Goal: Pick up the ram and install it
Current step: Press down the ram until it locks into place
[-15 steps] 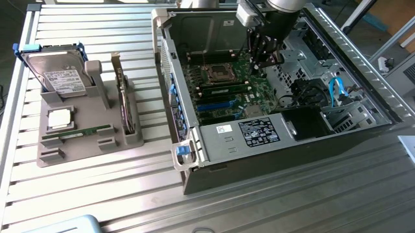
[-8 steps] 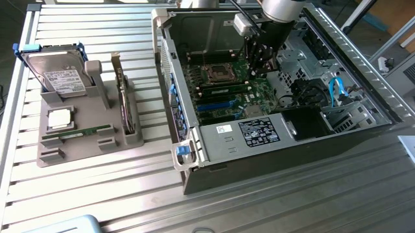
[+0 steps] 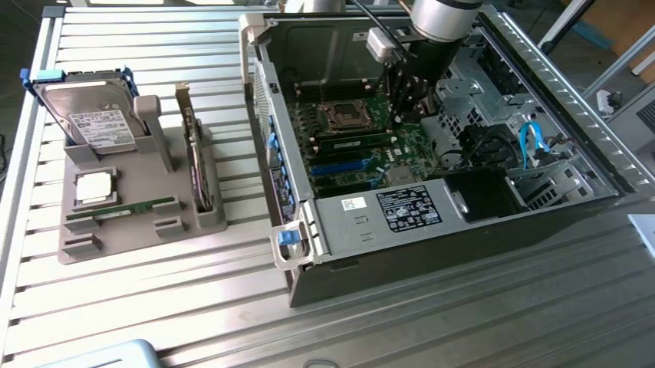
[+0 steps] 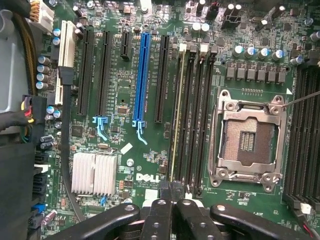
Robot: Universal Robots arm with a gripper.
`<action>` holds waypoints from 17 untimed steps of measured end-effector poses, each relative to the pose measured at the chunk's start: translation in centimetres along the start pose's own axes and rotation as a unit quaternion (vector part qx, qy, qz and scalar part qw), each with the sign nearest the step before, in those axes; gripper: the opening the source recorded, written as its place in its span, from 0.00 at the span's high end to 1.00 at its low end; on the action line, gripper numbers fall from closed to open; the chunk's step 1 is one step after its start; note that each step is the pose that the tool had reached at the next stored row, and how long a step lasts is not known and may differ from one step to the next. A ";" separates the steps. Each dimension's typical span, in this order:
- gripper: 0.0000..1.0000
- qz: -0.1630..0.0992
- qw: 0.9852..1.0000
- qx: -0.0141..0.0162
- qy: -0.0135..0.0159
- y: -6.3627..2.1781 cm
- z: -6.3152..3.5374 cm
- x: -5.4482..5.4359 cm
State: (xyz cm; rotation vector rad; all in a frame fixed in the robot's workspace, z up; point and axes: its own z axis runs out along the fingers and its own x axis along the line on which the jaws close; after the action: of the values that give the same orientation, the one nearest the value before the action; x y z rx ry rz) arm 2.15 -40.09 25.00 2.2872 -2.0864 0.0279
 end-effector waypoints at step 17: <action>0.89 0.000 1.000 0.000 0.000 -0.03 1.52 -0.1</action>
State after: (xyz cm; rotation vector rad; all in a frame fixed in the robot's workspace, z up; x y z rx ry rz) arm 2.14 -40.10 23.47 2.2870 -2.0864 0.0280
